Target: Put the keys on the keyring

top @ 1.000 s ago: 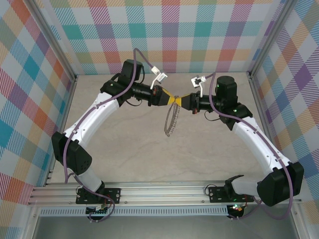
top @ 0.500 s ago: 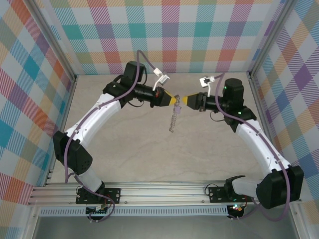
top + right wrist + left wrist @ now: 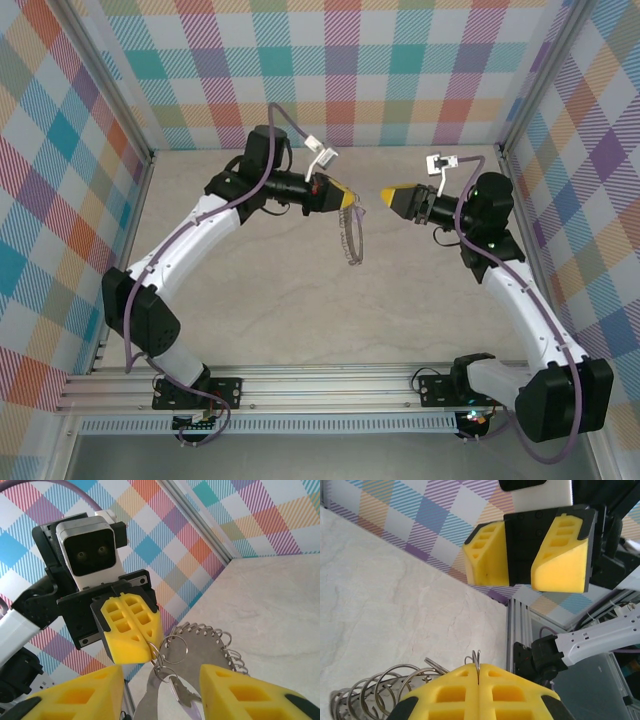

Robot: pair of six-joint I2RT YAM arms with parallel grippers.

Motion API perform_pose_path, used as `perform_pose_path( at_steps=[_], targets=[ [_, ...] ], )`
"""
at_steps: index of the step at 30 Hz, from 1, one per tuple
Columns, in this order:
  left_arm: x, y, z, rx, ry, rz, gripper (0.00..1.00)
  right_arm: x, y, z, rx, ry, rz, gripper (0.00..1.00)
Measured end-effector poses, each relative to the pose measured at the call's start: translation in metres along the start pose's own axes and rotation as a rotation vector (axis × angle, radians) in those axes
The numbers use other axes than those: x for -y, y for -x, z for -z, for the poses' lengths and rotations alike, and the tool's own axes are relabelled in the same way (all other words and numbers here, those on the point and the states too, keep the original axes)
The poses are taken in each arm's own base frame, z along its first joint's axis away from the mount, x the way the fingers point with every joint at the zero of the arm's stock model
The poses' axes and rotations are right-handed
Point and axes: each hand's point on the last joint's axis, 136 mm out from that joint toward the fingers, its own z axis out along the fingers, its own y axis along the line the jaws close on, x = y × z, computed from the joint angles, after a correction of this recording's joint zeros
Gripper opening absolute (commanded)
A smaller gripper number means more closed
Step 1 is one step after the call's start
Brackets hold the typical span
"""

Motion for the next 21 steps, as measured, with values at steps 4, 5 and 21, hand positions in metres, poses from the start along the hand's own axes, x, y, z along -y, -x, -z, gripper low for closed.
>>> perform_pose_path(
  at_steps=[4,5,21],
  targets=[
    [0.004,0.008,0.005,0.058,0.011,-0.008,0.0,-0.004,0.001,-0.003,0.018,0.024,-0.011,0.45],
    [0.006,0.011,0.006,0.075,0.011,-0.013,0.0,-0.007,0.003,-0.003,0.025,0.032,-0.006,0.45],
    [0.012,0.033,0.011,0.189,0.002,-0.017,0.0,-0.017,-0.012,-0.039,-0.019,0.141,-0.013,0.34]
  ],
)
